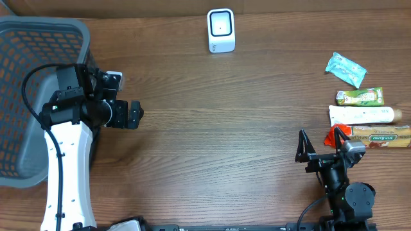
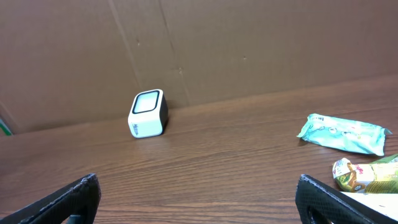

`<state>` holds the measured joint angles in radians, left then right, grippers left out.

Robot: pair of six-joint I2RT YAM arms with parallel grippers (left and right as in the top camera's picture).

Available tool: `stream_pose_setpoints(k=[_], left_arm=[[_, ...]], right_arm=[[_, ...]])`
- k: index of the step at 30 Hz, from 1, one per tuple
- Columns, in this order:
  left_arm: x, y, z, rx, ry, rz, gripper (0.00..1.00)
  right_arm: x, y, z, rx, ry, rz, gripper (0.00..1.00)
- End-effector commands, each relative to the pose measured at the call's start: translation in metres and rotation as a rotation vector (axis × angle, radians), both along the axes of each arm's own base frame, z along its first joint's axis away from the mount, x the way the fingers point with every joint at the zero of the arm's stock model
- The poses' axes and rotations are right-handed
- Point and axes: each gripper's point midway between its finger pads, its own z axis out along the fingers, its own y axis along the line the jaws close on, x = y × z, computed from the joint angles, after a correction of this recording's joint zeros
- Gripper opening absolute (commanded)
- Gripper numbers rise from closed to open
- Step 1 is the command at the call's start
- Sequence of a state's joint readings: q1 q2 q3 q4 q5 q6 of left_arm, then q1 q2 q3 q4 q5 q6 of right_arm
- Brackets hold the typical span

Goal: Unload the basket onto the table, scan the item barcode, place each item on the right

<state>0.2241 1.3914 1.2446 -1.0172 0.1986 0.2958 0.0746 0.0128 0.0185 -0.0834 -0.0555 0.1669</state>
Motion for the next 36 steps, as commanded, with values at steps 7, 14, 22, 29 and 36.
stream_pose_setpoints(k=[7,14,22,29,36], left_arm=[[-0.035,-0.016,0.033,0.034,-0.148,-0.043,1.00],[-0.074,-0.010,0.004,0.132,-0.251,-0.003,1.00],[-0.082,-0.021,-0.026,0.130,-0.425,-0.029,1.00],[-0.055,-0.055,-0.001,0.129,-0.835,-0.165,1.00],[-0.063,-0.062,-0.008,0.156,-1.033,-0.176,1.00]], right_arm=[[0.000,0.003,-0.002,-0.004,-0.002,0.013,1.00],[0.000,0.003,-0.002,-0.004,-0.002,0.013,1.00],[0.000,0.003,-0.002,-0.004,-0.002,0.013,1.00],[0.000,0.003,-0.002,-0.004,-0.002,0.013,1.00],[0.000,0.003,-0.002,-0.004,-0.002,0.013,1.00]])
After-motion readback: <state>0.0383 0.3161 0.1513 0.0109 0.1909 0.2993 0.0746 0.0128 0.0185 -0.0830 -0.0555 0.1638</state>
